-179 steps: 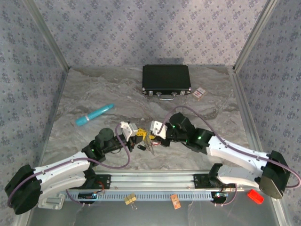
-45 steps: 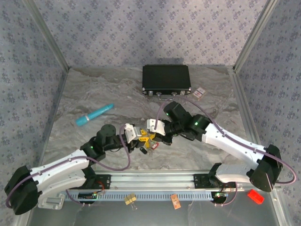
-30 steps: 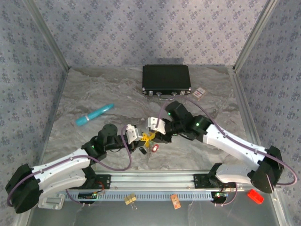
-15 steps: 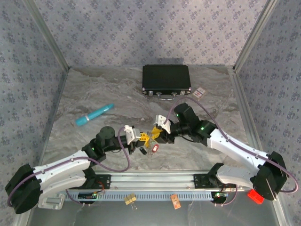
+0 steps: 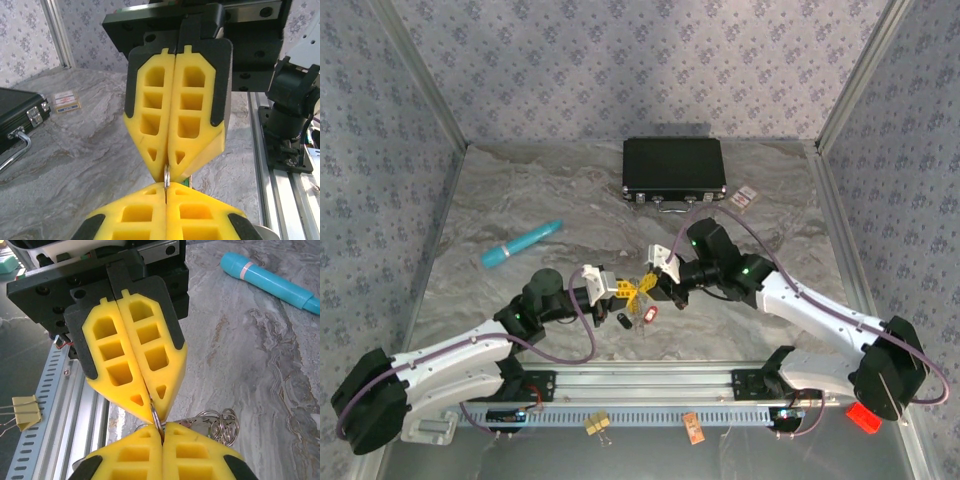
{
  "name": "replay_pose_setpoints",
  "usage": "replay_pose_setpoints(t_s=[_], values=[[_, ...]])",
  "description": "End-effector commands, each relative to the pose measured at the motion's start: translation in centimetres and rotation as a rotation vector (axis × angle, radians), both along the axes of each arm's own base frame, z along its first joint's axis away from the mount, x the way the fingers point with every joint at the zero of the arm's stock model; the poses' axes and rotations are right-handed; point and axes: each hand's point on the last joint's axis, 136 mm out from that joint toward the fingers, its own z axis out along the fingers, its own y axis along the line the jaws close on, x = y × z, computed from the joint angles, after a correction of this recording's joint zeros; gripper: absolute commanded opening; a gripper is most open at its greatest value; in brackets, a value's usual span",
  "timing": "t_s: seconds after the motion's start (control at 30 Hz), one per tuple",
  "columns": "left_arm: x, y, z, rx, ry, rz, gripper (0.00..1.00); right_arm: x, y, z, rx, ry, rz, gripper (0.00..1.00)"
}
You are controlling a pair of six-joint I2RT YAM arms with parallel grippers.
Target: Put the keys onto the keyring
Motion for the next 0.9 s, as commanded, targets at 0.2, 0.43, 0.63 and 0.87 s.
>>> replay_pose_setpoints(t_s=[0.2, 0.43, 0.63, 0.87], values=[[0.50, 0.35, 0.93, 0.074, -0.041, 0.030, 0.31, -0.31, -0.44, 0.60, -0.149, -0.091, 0.046, 0.00], [0.46, 0.07, 1.01, 0.109, -0.054, 0.010, 0.31, -0.09, -0.42, 0.68, -0.230, -0.152, 0.070, 0.00], [0.30, -0.10, 1.27, 0.108, -0.068, -0.008, 0.31, -0.37, -0.23, 1.03, -0.249, -0.175, 0.092, 0.00], [0.17, -0.42, 1.28, 0.108, -0.066, -0.027, 0.27, -0.59, 0.42, 1.18, -0.244, -0.189, 0.110, 0.00]])
